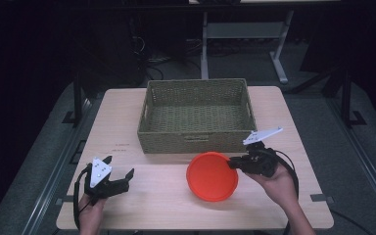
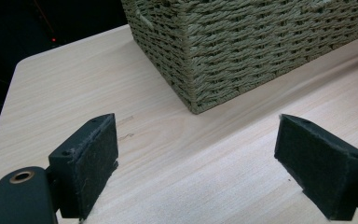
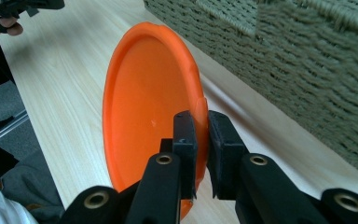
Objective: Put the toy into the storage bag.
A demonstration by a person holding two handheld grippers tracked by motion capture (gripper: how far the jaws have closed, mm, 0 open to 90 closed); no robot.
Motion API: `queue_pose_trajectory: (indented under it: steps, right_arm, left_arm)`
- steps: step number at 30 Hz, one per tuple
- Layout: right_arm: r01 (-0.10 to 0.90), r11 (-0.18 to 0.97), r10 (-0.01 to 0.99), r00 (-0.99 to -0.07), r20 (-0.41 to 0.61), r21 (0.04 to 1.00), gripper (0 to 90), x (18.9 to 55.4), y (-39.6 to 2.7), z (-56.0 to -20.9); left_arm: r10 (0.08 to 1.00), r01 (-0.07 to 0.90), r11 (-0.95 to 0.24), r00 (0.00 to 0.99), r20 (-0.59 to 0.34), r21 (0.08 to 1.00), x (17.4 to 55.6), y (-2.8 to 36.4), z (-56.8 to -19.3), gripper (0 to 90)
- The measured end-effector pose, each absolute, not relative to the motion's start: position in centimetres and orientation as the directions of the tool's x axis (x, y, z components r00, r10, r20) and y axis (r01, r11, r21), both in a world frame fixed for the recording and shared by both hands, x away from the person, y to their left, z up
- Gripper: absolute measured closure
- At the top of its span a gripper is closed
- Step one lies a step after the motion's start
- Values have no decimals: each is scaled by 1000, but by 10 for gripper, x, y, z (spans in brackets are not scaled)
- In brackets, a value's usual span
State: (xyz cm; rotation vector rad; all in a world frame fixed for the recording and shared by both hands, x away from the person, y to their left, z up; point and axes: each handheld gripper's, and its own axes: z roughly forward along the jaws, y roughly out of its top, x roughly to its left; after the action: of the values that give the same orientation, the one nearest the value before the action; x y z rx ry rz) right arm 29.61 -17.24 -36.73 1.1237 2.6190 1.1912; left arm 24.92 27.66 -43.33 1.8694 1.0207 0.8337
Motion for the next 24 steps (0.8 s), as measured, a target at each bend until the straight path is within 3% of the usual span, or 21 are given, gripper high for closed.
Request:
queue_pose_trajectory:
  steps: [24]
  right_arm:
    - [572,479,605,-764,222,666,823,322,-169,-324]
  left_arm:
    - [882,336,-325,445,155,884,249,278,-433,128]
